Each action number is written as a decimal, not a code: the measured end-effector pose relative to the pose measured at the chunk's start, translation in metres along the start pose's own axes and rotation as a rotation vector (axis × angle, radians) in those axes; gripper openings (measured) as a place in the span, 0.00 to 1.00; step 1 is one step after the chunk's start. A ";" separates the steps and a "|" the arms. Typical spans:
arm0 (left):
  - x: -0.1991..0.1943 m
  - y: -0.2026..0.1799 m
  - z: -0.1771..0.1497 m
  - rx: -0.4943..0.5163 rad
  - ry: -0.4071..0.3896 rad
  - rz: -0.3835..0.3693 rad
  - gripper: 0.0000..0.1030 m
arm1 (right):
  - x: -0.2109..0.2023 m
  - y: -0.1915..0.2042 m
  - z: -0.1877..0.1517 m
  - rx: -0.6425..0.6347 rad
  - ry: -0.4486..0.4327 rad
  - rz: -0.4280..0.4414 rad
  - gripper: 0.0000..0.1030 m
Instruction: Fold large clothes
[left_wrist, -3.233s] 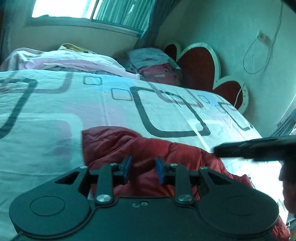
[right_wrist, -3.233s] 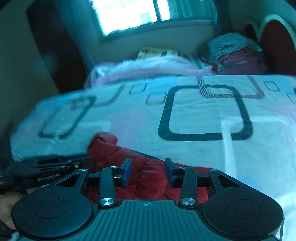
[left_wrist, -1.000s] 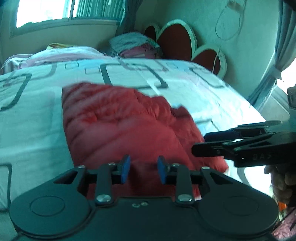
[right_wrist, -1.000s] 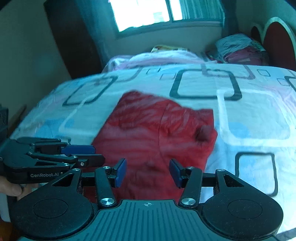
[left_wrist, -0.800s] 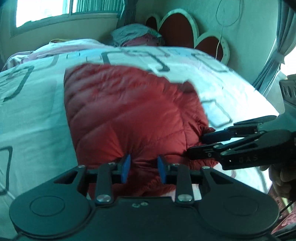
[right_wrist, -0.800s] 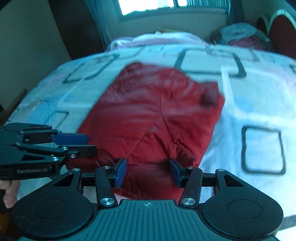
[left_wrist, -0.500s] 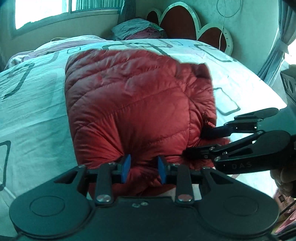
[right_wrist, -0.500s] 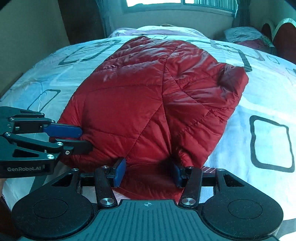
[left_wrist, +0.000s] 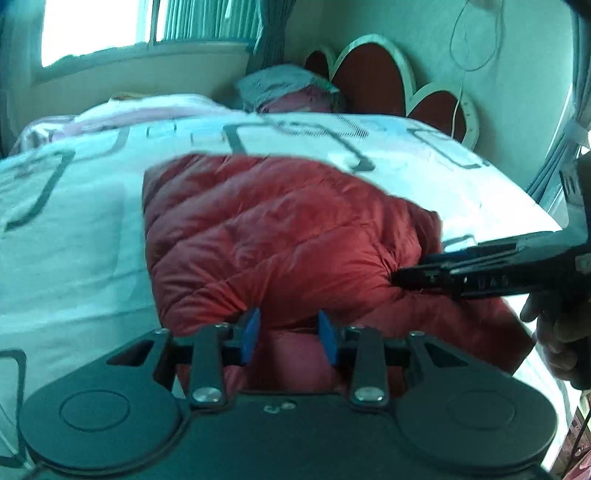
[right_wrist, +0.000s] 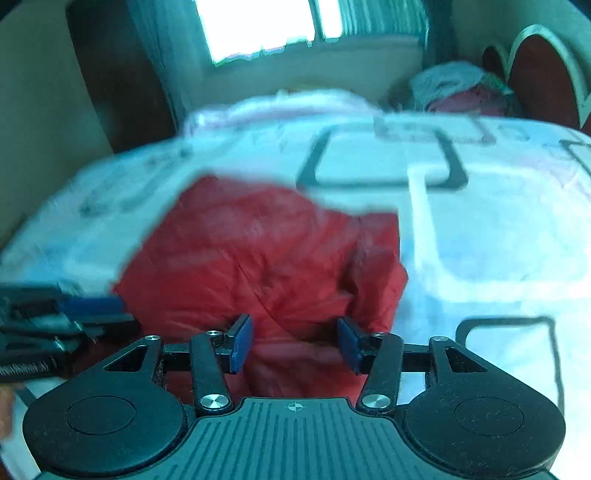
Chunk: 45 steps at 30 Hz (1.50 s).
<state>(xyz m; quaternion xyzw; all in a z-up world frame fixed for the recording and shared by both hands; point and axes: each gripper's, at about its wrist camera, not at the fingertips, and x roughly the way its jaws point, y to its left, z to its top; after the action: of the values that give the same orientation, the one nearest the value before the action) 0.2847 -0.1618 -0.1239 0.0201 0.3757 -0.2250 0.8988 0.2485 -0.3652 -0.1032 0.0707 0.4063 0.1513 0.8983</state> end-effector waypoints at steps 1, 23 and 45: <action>0.001 -0.001 -0.003 0.010 0.005 0.006 0.33 | 0.005 -0.002 -0.005 0.009 0.005 0.004 0.45; -0.025 0.073 -0.007 -0.418 -0.027 -0.037 0.79 | -0.022 -0.109 -0.015 0.601 -0.003 0.312 0.30; 0.005 0.087 -0.004 -0.511 0.047 -0.154 0.85 | 0.012 -0.130 -0.018 0.683 0.059 0.431 0.92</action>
<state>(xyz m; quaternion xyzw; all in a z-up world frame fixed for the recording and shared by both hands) 0.3219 -0.0850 -0.1416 -0.2309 0.4416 -0.1899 0.8459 0.2701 -0.4844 -0.1563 0.4444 0.4346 0.1943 0.7589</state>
